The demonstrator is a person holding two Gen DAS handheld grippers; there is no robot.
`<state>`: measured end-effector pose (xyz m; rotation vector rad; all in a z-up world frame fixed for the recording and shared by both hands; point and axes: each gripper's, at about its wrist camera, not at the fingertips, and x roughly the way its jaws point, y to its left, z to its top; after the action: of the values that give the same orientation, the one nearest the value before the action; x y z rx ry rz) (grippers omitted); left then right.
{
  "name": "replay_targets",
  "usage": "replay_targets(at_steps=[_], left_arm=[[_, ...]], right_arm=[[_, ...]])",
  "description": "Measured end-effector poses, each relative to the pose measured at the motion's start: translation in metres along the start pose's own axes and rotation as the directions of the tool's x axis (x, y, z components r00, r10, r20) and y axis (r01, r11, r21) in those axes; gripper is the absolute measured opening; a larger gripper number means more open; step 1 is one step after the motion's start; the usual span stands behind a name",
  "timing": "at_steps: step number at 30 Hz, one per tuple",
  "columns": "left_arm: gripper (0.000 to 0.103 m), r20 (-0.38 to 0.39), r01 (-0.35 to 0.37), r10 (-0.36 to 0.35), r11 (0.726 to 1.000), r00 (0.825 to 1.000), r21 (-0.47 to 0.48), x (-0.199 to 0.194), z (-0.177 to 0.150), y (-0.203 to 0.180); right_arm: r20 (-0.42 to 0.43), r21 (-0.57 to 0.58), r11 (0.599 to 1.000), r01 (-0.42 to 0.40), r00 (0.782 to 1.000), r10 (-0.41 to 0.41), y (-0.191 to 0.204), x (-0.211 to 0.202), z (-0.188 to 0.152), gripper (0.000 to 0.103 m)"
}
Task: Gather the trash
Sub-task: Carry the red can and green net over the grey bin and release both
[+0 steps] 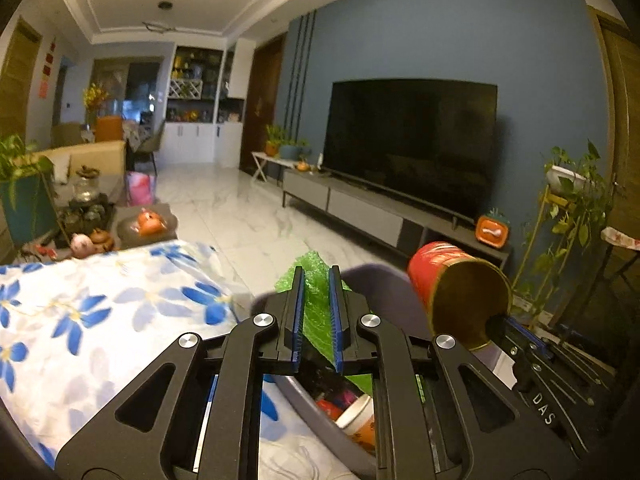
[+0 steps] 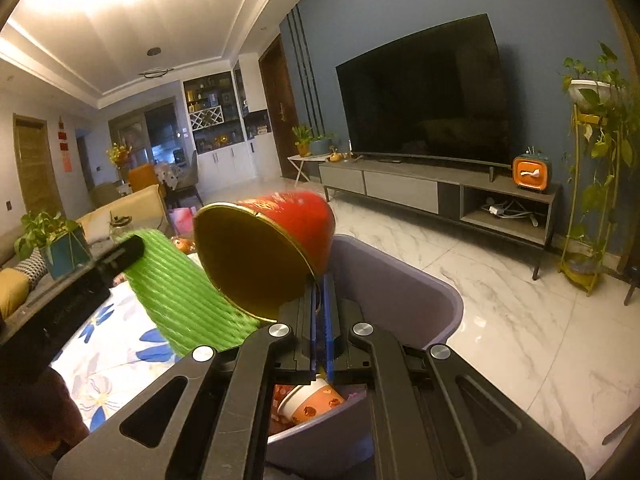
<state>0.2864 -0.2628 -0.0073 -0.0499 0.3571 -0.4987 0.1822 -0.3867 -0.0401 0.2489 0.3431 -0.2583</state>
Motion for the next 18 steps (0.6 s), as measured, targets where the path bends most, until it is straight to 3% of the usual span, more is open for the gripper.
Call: replay_targets(at_steps=[3, 5, 6, 7, 9, 11, 16, 18], left_arm=[[0.021, -0.049, 0.010, -0.009, 1.000, 0.999, 0.011, 0.013, -0.007, 0.004], [0.038, -0.069, 0.006, -0.005, 1.000, 0.998, 0.011, 0.016, -0.009, 0.012], [0.052, -0.063, -0.005, 0.005, 1.000, 0.998, 0.001, 0.015, -0.011, 0.017], [0.059, -0.058, -0.012, 0.012, 1.000, 0.998, -0.005, 0.015, -0.012, 0.017], [0.064, -0.058, -0.026, 0.025, 0.999, 0.998, -0.025, 0.010, -0.013, 0.026], [0.074, -0.063, -0.050, 0.048, 0.998, 0.997, -0.039, 0.004, -0.013, 0.033], [0.089, -0.052, -0.154, 0.153, 0.988, 0.987, -0.017, -0.029, -0.018, 0.041], [0.094, -0.057, -0.190, 0.189, 0.982, 0.980, -0.005, -0.045, -0.020, 0.044]], right_arm=[[-0.022, 0.012, 1.000, -0.022, 0.999, 0.023, -0.001, 0.010, -0.001, 0.005], [-0.024, 0.018, 0.999, -0.031, 0.999, 0.031, -0.003, 0.014, -0.001, 0.011], [-0.025, 0.019, 0.999, -0.031, 0.999, 0.032, -0.003, 0.015, -0.002, 0.020], [-0.028, 0.024, 0.999, -0.031, 0.999, 0.032, -0.004, 0.017, -0.003, 0.036], [-0.017, 0.039, 0.999, -0.031, 0.999, 0.032, -0.007, 0.013, -0.005, 0.049], [-0.010, 0.038, 0.999, -0.027, 1.000, 0.028, -0.006, 0.007, -0.006, 0.053], [0.015, -0.016, 1.000, -0.011, 1.000, 0.011, 0.005, -0.016, -0.007, 0.086], [0.035, -0.046, 0.999, 0.005, 0.999, -0.004, 0.006, -0.027, -0.006, 0.089]])
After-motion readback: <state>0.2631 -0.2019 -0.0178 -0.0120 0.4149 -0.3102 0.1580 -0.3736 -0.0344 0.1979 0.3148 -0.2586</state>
